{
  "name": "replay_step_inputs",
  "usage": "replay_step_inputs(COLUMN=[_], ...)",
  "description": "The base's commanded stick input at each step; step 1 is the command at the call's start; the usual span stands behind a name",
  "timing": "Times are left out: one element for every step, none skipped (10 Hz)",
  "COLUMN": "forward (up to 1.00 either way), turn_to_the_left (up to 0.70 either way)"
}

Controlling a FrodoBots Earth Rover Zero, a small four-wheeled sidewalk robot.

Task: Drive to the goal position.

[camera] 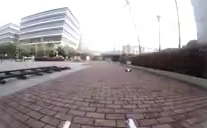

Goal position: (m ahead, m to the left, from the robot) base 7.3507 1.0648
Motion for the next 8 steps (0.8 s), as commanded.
replay_step_inputs(forward=[0.70, 0.70, 0.70, 0.70, 0.70, 0.70, 0.70, 0.70], turn_to_the_left=[-0.14, -0.14, -0.14, -0.14, -0.14, -0.14, -0.14, -0.14])
